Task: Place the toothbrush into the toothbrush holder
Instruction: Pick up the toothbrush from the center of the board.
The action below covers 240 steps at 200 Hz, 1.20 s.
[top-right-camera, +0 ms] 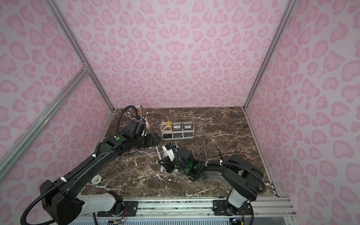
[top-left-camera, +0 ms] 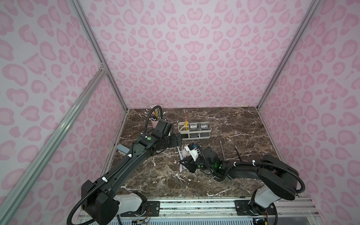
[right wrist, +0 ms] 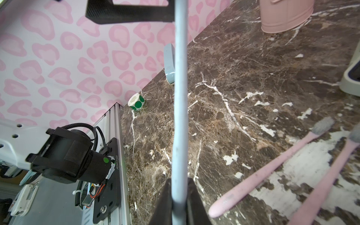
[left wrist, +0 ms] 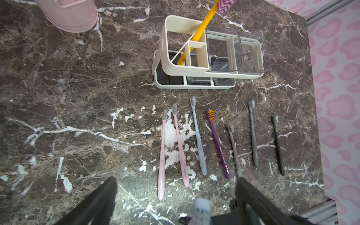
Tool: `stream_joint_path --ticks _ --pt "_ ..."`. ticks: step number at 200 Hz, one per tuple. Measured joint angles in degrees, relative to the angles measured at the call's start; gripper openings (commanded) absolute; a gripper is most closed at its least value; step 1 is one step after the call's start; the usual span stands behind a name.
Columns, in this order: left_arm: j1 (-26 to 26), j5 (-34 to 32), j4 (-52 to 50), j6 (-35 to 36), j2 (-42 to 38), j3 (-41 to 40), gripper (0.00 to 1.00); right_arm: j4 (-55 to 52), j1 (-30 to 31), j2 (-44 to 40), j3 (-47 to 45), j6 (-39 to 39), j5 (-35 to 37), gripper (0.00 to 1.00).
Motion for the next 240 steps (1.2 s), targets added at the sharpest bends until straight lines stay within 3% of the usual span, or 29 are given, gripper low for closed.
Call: stream_joint_path --ticks 59,97,240 --pt "0.50 3.10 -1.01 -0.17 1.11 0.57 0.69 -0.04 0.02 0.00 0.00 -0.74 -0.04 0.00" --pt "0.63 3.13 -1.44 0.00 1.40 0.66 0.50 -0.04 0.09 0.11 0.00 -0.94 -0.04 0.00" --pt "1.16 5.60 -1.40 -0.20 1.92 0.59 0.02 -0.04 0.50 1.73 0.00 -0.90 -0.07 0.00"
